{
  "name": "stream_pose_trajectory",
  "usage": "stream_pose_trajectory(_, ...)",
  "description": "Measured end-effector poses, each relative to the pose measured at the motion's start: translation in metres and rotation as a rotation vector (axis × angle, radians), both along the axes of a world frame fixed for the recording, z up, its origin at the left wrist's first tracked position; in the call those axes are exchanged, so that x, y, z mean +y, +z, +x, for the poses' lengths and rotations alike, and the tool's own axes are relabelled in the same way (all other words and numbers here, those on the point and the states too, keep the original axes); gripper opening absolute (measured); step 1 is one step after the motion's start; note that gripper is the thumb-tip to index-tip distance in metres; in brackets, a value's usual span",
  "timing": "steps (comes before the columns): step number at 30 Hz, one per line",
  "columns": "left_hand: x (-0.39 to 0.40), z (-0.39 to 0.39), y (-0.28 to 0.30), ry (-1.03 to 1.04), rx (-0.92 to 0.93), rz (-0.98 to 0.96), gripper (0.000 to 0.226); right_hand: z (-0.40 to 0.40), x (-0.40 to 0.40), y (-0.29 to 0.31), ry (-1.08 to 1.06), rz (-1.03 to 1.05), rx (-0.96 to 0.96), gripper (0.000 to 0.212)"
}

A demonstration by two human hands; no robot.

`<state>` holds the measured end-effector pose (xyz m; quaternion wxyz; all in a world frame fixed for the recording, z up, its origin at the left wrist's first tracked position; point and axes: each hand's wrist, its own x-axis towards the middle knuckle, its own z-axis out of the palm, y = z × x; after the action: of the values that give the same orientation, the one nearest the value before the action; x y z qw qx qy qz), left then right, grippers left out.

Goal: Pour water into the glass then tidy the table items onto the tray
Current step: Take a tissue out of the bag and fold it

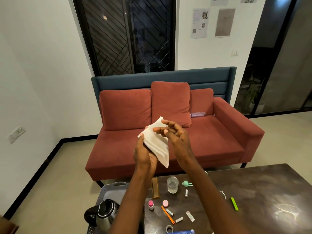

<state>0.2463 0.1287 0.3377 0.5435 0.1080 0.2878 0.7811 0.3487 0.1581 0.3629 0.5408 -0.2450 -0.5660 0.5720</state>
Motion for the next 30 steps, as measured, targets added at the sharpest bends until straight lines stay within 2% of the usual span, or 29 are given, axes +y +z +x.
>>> stream_pose_trajectory(5,-0.009,-0.009,-0.009,0.037,0.006,-0.019,0.036,0.006,0.005,-0.007,-0.209,-0.075,-0.053,0.026)
stream_pose_trajectory(8,-0.013,-0.009,-0.013,-0.016,-0.011,-0.021,0.042,0.005,-0.001,-0.017,-0.193,-0.107,-0.146,0.018)
stream_pose_trajectory(13,-0.013,-0.006,-0.016,-0.106,-0.090,0.001,0.045,-0.005,-0.017,-0.024,-0.174,-0.092,-0.138,0.015)
stream_pose_trajectory(18,-0.012,-0.004,-0.020,-0.098,-0.107,0.030,0.047,-0.007,-0.027,-0.026,-0.262,0.013,-0.263,0.018)
stream_pose_trajectory(22,-0.012,-0.001,-0.018,-0.107,-0.119,0.051,0.047,-0.010,-0.031,-0.028,-0.318,0.228,-0.461,0.036)
stream_pose_trajectory(25,-0.015,0.000,-0.015,-0.099,-0.061,0.037,0.047,-0.012,-0.032,-0.029,-0.343,0.376,-0.536,0.037)
stream_pose_trajectory(30,-0.018,-0.006,-0.011,-0.059,0.043,0.036,0.051,-0.014,-0.032,-0.027,-0.340,0.466,-0.619,0.039)
